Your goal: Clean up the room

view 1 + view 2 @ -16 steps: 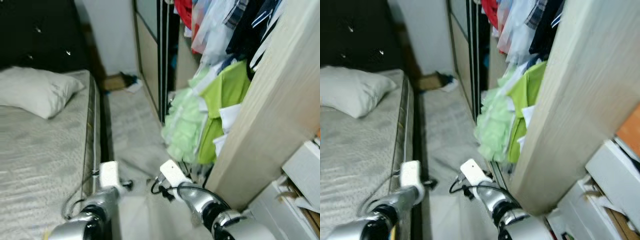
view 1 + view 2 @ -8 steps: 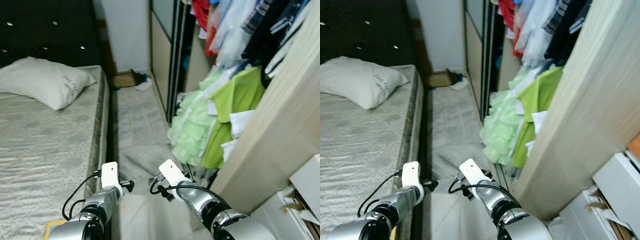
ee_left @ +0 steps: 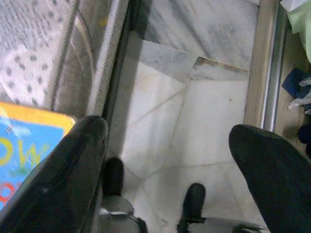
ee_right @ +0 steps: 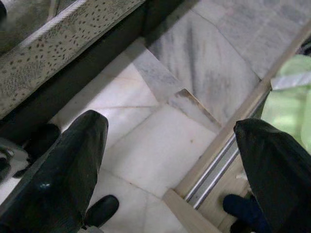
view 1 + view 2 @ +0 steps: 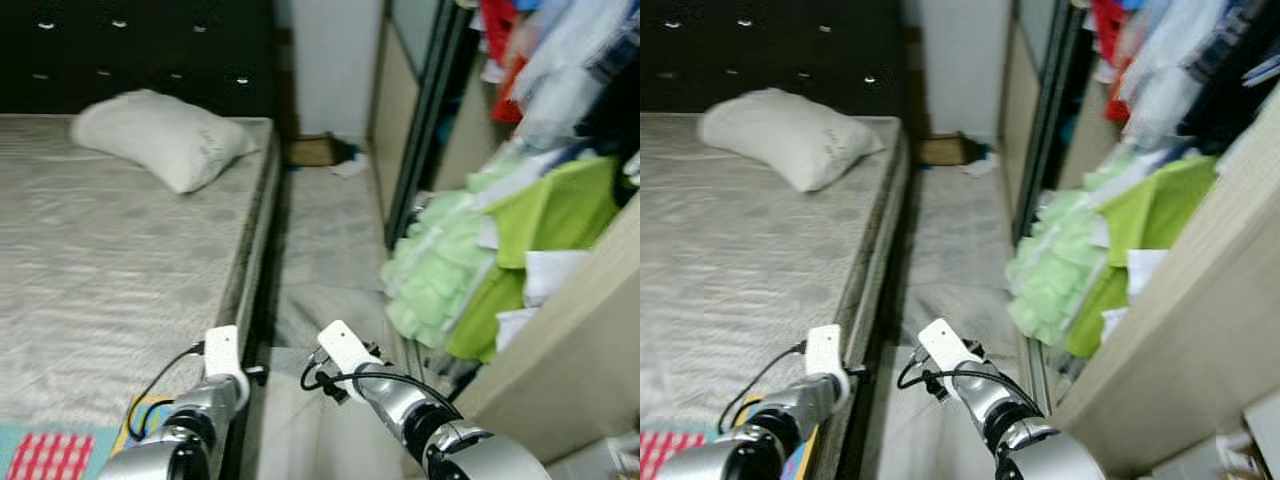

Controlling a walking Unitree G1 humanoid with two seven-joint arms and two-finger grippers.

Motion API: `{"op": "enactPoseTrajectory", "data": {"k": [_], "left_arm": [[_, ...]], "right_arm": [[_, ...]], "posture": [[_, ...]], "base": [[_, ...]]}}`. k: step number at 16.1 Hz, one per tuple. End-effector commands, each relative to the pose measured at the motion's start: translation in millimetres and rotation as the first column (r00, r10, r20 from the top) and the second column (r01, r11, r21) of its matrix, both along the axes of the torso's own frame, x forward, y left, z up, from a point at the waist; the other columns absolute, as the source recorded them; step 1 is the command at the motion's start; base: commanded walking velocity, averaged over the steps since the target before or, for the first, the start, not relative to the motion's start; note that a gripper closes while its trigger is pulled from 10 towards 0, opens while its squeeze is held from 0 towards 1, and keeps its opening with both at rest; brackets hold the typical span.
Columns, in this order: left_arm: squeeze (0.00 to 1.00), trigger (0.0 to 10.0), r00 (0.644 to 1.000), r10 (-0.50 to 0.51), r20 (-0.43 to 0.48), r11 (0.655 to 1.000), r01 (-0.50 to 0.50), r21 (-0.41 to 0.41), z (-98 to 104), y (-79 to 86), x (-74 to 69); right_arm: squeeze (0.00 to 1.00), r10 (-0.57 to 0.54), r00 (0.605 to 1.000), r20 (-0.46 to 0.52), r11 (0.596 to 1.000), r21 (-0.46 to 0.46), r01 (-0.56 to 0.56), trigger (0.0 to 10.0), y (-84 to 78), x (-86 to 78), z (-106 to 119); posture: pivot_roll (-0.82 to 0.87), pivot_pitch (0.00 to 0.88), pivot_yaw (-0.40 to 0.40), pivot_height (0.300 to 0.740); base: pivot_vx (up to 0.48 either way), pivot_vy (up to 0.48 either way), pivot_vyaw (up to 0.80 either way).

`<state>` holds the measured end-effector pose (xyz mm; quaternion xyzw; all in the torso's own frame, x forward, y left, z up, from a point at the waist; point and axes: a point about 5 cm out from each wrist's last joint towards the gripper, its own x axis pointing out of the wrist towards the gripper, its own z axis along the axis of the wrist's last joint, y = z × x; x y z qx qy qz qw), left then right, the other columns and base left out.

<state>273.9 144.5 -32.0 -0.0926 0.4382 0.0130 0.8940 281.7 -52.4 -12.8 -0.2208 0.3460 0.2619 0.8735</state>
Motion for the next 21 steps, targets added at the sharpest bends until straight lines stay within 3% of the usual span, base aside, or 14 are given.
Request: {"op": "enactPoseTrajectory", "data": {"k": [1,21], "left_arm": [[0.0,10.0,1.0,0.006,-0.004,1.0,-0.006,0.023,0.1,7.6,-0.1],[0.0,10.0,1.0,0.003,-0.004,1.0,-0.003,0.006,0.2,6.0,0.0]], "right_arm": [[0.0,0.026,1.0,0.0,1.0,0.003,-0.026,10.0,7.2,-1.8,0.6],[0.0,0.05,0.999,0.001,0.999,0.0,-0.05,10.0,9.4,-2.1,1.1]], "posture": [[-0.19,0.0,-0.028,0.74],[-0.19,0.0,-0.028,0.74]], "base": [[0.0,0.0,0.8],[0.0,0.0,0.8]]}}
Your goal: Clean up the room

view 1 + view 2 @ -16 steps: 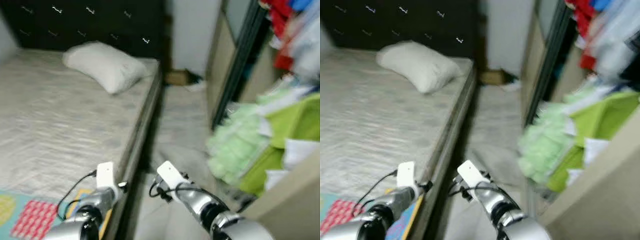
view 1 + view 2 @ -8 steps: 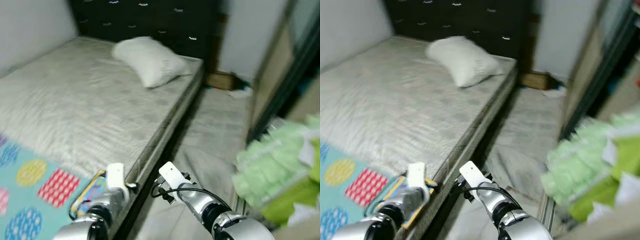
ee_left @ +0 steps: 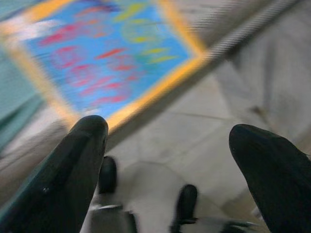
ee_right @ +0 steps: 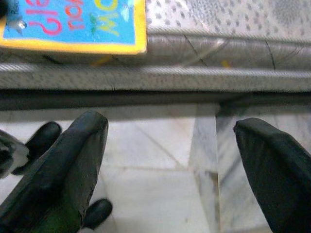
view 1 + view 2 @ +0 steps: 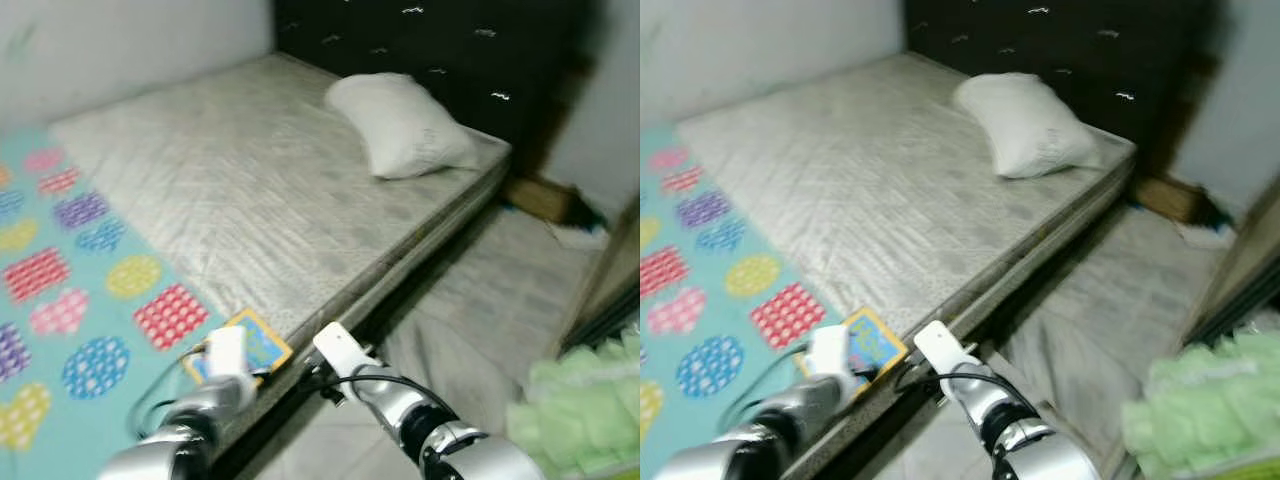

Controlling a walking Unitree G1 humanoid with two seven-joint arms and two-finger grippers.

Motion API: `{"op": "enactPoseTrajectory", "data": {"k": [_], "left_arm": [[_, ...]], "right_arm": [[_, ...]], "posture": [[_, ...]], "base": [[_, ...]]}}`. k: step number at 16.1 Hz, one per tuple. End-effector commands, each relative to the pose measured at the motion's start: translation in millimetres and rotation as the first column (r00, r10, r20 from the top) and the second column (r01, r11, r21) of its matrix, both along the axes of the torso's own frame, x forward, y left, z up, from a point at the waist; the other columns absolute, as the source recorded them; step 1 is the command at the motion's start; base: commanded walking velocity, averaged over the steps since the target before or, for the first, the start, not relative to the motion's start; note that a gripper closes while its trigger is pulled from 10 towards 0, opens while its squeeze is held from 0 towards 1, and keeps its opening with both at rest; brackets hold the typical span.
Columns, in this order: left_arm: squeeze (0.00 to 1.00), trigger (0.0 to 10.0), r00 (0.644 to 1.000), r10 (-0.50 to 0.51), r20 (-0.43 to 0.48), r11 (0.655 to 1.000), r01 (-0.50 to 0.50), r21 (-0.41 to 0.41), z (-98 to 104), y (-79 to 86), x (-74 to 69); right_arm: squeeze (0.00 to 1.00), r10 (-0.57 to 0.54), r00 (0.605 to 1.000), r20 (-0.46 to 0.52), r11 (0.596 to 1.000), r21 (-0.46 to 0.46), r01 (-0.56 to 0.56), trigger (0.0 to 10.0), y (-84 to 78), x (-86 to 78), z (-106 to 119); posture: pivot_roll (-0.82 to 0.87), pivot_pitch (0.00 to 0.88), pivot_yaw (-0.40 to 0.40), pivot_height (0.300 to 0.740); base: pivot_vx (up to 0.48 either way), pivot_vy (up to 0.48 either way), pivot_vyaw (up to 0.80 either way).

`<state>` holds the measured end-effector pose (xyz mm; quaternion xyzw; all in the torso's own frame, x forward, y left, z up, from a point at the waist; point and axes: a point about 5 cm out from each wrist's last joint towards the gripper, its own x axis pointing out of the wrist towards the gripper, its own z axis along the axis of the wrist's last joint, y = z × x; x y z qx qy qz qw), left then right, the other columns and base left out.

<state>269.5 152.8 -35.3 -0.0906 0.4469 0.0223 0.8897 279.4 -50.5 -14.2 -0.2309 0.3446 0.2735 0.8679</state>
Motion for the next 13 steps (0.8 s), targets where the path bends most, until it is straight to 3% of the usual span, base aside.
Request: {"op": "enactPoseTrajectory", "data": {"k": [1,4,7,13], "left_arm": [[0.0,10.0,1.0,-0.012,0.019,1.0,0.012,-0.008,3.7,-2.5,4.7],[0.0,10.0,1.0,-0.01,0.027,1.0,0.011,-0.028,4.7,-4.4,5.9],[0.0,10.0,0.999,-0.012,0.035,0.999,0.014,-0.036,5.5,-4.8,6.8],[0.0,10.0,0.999,-0.014,0.033,0.999,0.015,-0.035,5.3,-4.7,6.6]], "right_arm": [[0.0,0.02,1.0,0.002,1.0,0.012,-0.02,10.0,7.5,0.1,2.4],[0.0,0.02,1.0,0.001,1.0,0.014,-0.02,10.0,7.7,0.1,2.5],[0.0,0.029,1.0,-0.004,0.999,0.016,-0.029,10.0,8.6,-0.6,2.2],[0.0,0.047,0.999,0.002,0.999,0.012,-0.047,10.0,9.7,-0.8,2.4]], "posture": [[-0.19,0.0,-0.028,0.74],[-0.19,0.0,-0.028,0.74],[-0.19,0.0,-0.027,0.74],[-0.19,0.0,-0.028,0.74]], "base": [[0.0,0.0,0.8],[0.0,0.0,0.72],[0.0,0.0,0.0],[0.0,0.0,0.8]]}}
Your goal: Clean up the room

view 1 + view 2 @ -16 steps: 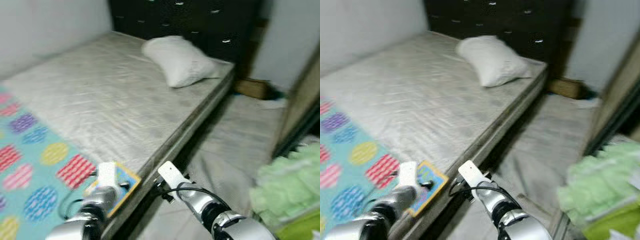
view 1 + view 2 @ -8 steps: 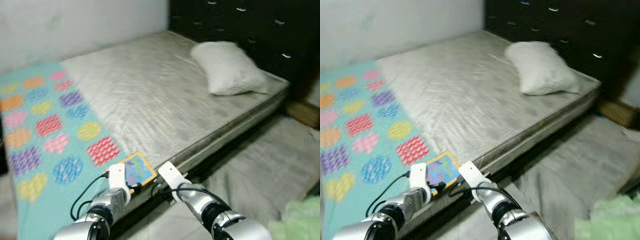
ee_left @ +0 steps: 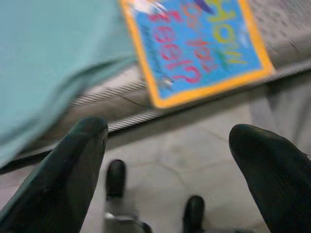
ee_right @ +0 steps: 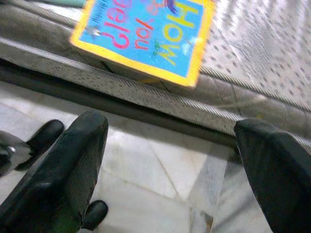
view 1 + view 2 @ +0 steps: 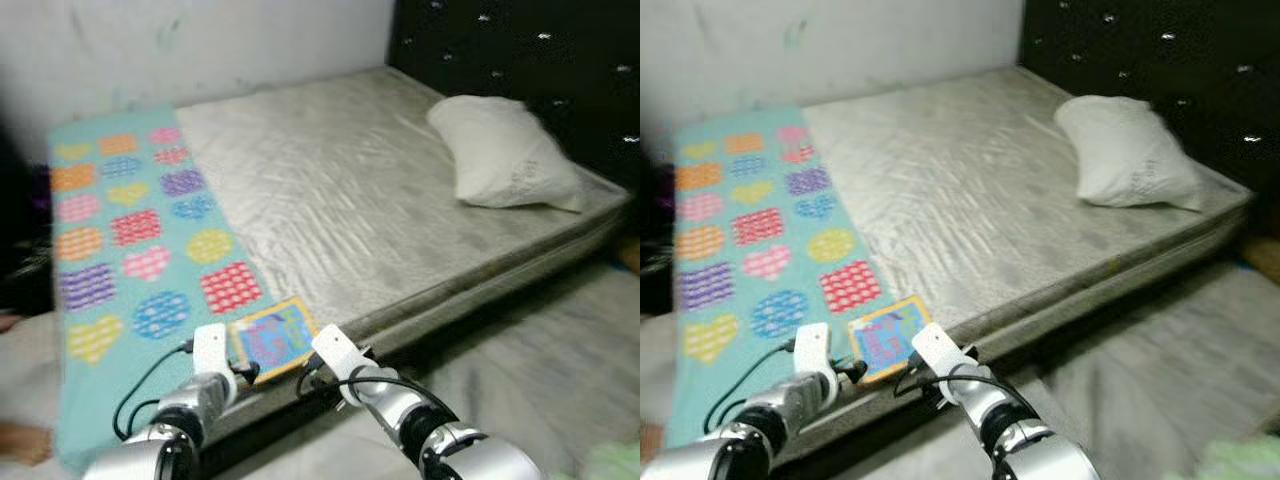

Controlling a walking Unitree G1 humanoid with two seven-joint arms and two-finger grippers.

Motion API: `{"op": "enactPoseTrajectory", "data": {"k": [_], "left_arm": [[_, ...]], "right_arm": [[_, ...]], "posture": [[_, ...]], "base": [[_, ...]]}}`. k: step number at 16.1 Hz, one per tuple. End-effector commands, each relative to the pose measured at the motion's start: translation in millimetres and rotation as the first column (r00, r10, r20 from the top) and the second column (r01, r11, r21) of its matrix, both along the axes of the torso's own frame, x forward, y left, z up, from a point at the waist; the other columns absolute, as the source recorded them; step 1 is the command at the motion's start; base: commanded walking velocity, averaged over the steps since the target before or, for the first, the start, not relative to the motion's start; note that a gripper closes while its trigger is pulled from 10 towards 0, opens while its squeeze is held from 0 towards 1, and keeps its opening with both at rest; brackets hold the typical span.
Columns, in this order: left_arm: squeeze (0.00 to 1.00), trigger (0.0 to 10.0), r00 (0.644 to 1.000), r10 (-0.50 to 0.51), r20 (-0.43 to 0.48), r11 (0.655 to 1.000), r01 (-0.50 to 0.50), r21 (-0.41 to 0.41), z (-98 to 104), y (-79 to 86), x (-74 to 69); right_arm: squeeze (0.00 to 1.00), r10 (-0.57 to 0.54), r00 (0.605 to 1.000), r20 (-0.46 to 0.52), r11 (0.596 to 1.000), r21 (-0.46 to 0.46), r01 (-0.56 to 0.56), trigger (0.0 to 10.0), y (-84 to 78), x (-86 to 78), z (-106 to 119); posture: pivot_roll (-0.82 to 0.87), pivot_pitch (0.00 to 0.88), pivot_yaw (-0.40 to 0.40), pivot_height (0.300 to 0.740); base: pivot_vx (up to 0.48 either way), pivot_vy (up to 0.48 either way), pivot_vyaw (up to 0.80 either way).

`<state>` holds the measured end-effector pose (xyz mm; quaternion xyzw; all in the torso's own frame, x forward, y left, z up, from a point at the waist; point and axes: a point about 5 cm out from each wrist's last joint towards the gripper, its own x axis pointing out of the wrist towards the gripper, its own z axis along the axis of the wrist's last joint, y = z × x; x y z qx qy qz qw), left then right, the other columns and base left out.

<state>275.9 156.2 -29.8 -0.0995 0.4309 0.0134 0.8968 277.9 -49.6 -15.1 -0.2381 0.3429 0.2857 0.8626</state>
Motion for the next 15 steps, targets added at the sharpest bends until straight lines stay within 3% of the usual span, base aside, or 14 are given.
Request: {"op": "enactPoseTrajectory", "data": {"k": [1,2,15], "left_arm": [[0.0,10.0,1.0,-0.011,-0.004,1.0,0.011,-0.013,-0.1,-8.3,0.2],[0.0,10.0,1.0,-0.012,-0.004,1.0,0.012,-0.012,-0.1,-8.4,0.3],[0.0,10.0,1.0,0.009,0.013,1.0,-0.009,-0.011,2.1,-8.1,3.1]], "right_arm": [[0.0,0.015,1.0,0.003,1.0,0.019,-0.015,10.0,8.7,0.7,3.3],[0.0,0.015,1.0,0.004,1.0,0.019,-0.015,10.0,8.7,0.7,3.3],[0.0,0.011,1.0,-0.003,1.0,0.013,-0.011,10.0,7.1,0.6,2.7]], "posture": [[-0.19,0.0,-0.027,0.74],[-0.19,0.0,-0.027,0.74],[-0.19,0.0,-0.029,0.74]], "base": [[0.0,0.0,0.8],[0.0,0.0,0.8],[0.0,0.0,0.0]]}}
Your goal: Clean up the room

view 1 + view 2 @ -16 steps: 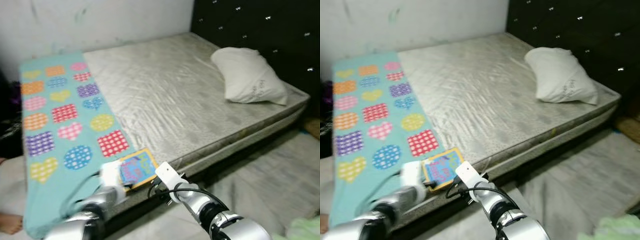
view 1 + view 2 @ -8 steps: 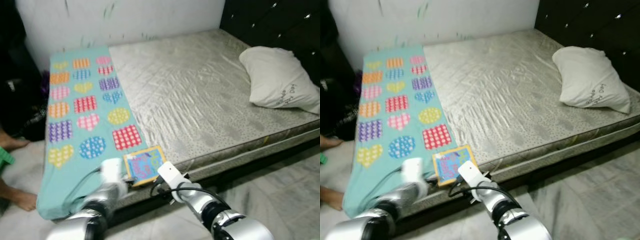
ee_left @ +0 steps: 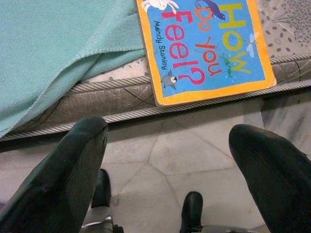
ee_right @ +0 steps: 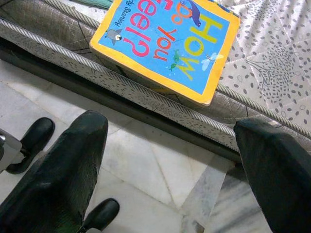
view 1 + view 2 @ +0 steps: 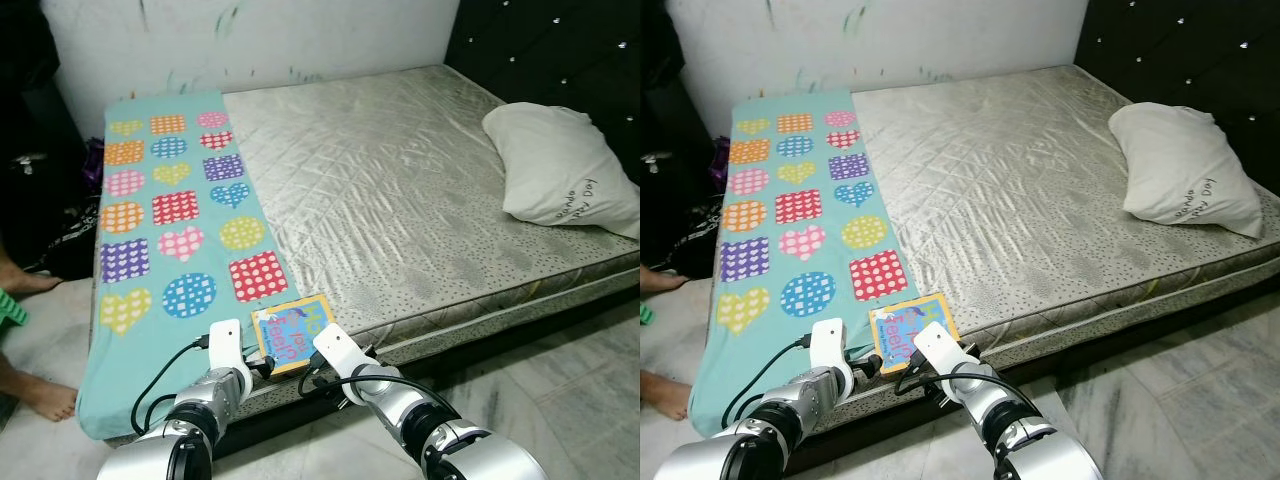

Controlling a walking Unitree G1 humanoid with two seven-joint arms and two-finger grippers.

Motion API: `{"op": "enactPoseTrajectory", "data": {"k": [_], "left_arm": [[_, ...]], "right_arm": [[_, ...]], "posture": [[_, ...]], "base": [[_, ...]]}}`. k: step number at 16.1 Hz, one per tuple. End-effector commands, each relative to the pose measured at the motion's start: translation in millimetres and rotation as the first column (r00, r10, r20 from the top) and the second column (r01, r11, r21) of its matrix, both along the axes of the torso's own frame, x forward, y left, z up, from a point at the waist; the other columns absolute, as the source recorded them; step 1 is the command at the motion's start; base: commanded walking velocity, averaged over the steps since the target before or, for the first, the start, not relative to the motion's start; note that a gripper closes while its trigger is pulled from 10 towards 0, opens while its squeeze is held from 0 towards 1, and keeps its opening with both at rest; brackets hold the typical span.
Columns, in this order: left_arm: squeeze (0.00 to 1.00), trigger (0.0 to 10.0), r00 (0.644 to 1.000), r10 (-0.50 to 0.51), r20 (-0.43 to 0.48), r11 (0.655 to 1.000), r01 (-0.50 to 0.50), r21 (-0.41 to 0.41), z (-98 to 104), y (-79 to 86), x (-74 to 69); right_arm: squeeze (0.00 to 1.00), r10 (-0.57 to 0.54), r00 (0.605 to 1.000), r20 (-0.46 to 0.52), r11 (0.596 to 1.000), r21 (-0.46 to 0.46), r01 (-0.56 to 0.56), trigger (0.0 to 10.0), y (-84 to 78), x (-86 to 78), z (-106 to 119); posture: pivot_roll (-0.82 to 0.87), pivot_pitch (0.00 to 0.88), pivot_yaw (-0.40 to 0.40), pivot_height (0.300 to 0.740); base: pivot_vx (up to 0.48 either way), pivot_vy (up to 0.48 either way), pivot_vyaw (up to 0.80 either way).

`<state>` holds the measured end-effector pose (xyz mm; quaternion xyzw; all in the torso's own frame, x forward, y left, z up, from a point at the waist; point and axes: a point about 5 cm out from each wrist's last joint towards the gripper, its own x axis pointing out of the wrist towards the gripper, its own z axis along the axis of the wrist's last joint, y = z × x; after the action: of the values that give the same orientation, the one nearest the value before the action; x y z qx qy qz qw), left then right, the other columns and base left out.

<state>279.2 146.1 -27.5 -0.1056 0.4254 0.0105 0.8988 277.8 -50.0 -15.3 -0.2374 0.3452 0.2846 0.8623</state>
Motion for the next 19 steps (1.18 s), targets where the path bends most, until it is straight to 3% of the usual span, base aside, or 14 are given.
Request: {"op": "enactPoseTrajectory", "data": {"k": [1,12,14,19], "left_arm": [[0.0,10.0,1.0,0.009,-0.001,1.0,-0.009,0.002,-0.4,1.9,-0.4],[0.0,10.0,1.0,0.008,-0.002,1.0,-0.008,0.013,-0.6,2.2,-0.7],[0.0,10.0,1.0,-0.001,0.012,1.0,0.001,0.011,0.8,1.5,0.9],[0.0,10.0,1.0,-0.009,0.03,1.0,0.009,-0.016,2.9,-1.0,3.3]], "right_arm": [[0.0,0.015,1.0,0.002,1.0,0.014,-0.015,10.0,7.3,0.6,2.8],[0.0,0.019,1.0,0.002,1.0,0.009,-0.019,10.0,6.9,0.2,2.3],[0.0,0.028,1.0,0.007,1.0,0.008,-0.028,10.0,7.6,0.5,2.8],[0.0,0.039,0.999,0.014,0.999,0.008,-0.039,10.0,9.0,1.0,3.8]], "posture": [[-0.19,0.0,-0.029,0.74],[-0.19,0.0,-0.029,0.74],[-0.19,0.0,-0.029,0.74],[-0.19,0.0,-0.027,0.74]], "base": [[0.0,0.0,0.0],[0.0,0.446,0.0],[0.0,0.0,0.0],[0.0,0.0,0.8]]}}
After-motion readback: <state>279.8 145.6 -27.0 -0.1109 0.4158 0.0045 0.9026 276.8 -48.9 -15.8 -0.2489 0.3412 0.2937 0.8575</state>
